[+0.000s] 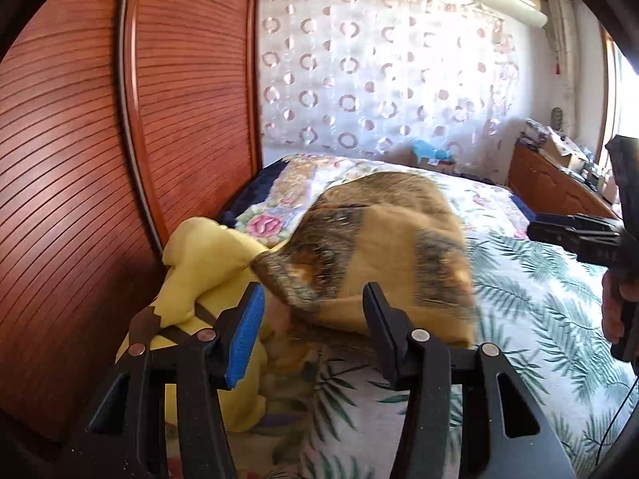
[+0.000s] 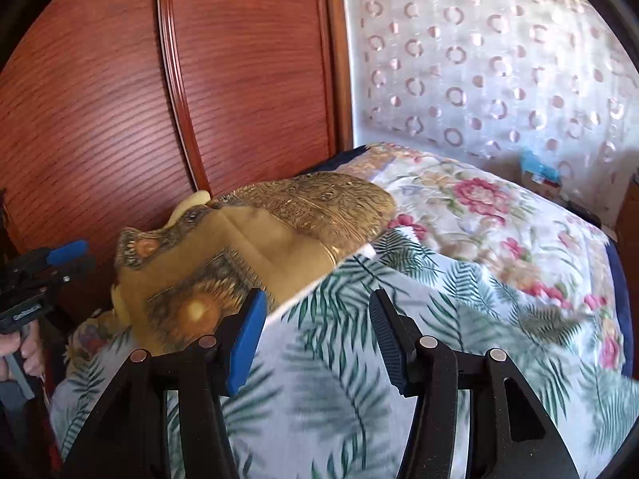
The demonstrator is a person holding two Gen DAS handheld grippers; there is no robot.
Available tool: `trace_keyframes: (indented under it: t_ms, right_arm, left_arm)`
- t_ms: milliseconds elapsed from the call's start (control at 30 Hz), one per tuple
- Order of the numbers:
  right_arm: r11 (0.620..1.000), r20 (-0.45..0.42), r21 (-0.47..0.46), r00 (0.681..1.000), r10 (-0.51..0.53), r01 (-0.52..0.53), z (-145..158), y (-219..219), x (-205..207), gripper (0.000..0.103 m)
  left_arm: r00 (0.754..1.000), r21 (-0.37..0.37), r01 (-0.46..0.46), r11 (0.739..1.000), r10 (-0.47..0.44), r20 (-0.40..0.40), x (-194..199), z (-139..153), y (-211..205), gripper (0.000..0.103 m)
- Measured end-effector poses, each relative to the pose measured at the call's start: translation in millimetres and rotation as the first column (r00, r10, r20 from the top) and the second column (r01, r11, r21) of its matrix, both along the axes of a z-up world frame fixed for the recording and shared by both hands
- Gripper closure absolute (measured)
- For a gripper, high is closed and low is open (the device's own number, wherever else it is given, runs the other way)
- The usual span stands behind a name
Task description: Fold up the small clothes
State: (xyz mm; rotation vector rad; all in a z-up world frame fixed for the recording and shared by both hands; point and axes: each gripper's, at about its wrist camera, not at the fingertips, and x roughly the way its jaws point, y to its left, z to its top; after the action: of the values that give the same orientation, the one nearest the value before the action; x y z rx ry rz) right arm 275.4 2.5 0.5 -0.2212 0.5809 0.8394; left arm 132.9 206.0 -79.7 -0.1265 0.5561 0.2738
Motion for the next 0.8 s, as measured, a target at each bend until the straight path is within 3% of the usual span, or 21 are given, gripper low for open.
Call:
trace_keyframes:
  t_ms: [100, 167, 267, 400, 667, 800]
  right_arm:
    - [0.999, 0.021, 0.029, 0.999, -0.027, 0.026, 7.1, -28.4, -30.4, 0.047]
    - [0.998, 0.029, 0.041, 0.999, -0.045, 0.043, 12.4, -44.9, -44.8, 0.047]
    - [0.996, 0.052, 0.053, 0.995, -0.080, 0.077, 17.3, -64.9, -67.7, 0.047]
    - [0.990, 0.075, 0.062, 0.989, -0.131, 0.126, 21.9, -92.7, -93.8, 0.044]
    - [0.969, 0.073, 0.092, 0.969, -0.234, 0.228, 23.2, -142.3, -144.3, 0.023]
    - [0.954, 0.088, 0.094, 0.953, -0.291, 0.283, 27.0, -163.0, -169.1, 0.022]
  left_arm:
    - [0.999, 0.000, 0.039, 0.999, -0.039, 0.013, -5.3, 7.8, -17.9, 0.040]
    - [0.997, 0.003, 0.074, 0.997, -0.075, 0.028, -8.5, 12.5, -30.7, 0.025]
    - [0.991, 0.016, 0.125, 0.992, -0.126, 0.044, -13.6, 19.9, -51.0, 0.017]
    - [0.985, 0.029, 0.160, 0.987, -0.161, 0.064, -18.9, 29.6, -74.6, 0.014]
    - [0.964, 0.037, 0.254, 0.967, -0.256, 0.069, -25.5, 38.3, -120.9, 0.014]
    - [0.955, 0.035, 0.285, 0.958, -0.287, 0.076, -33.0, 41.3, -145.6, 0.014]
